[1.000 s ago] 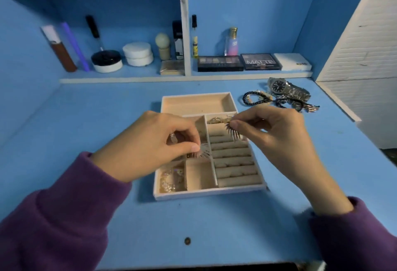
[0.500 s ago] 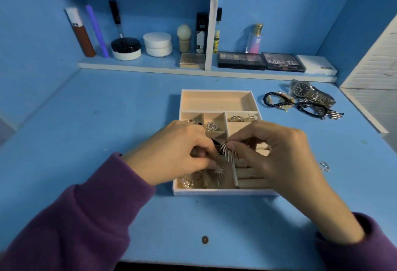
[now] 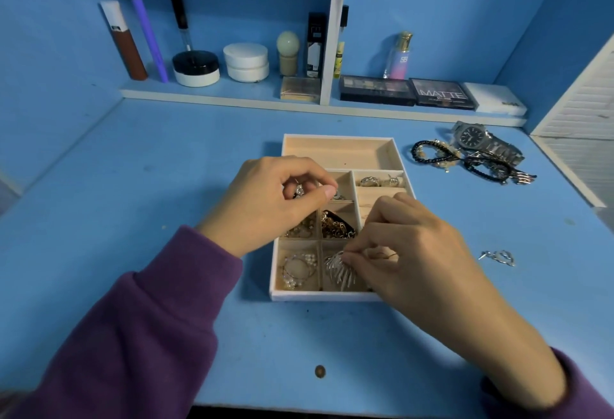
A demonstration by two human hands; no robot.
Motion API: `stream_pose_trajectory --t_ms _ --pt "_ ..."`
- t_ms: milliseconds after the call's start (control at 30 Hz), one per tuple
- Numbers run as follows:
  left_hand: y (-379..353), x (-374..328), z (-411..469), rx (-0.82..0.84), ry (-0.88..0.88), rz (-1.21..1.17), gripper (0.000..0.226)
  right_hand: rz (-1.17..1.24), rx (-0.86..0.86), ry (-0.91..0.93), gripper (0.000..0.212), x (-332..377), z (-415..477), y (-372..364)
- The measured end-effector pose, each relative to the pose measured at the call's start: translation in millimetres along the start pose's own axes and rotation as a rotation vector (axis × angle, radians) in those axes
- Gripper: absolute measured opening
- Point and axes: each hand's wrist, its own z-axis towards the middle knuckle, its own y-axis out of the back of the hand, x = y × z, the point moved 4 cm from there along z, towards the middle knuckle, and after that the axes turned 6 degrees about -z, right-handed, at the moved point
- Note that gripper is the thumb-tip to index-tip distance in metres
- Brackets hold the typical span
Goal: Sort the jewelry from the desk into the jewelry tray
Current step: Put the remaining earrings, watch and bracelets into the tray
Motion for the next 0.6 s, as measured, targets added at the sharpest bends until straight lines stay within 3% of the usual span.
stream_pose_trajectory --t_ms 400,600 --pt "-7.1 9.7 9.4 -0.222 -0.100 0.064 0.014 -0.075 0.053 -0.033 0.015 -1.8 -4.0 -9.7" --pt "-7.8 15.2 11.1 -0.244 -0.149 0.122 0.029 0.089 -0.003 -0.248 0.003 -54.3 -2.8 18.8"
